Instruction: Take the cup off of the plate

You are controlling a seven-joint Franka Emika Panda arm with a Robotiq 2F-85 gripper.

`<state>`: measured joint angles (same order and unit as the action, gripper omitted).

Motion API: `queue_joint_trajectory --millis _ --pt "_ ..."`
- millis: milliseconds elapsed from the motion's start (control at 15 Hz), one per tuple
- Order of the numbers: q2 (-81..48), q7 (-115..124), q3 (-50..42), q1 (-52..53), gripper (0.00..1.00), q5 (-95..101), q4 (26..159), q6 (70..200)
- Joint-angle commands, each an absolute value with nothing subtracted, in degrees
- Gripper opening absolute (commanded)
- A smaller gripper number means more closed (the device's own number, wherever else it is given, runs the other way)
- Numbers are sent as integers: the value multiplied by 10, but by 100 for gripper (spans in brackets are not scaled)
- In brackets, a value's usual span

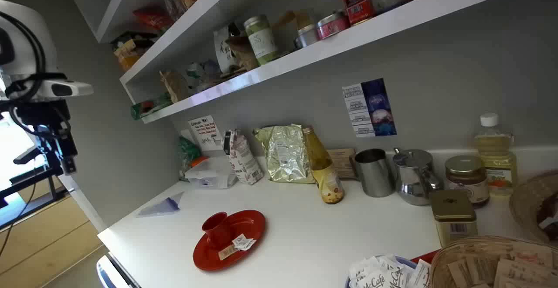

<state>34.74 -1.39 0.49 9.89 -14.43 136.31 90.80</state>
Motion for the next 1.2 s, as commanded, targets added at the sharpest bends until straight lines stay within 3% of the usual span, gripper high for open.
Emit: queue_joint_trajectory --millis 0,533,1133 --pt "347 -21 18 82 100 -150 1362 905" --pt "316 -10 19 72 100 -146 1332 912" --pt "162 63 53 54 100 -146 1273 1065"
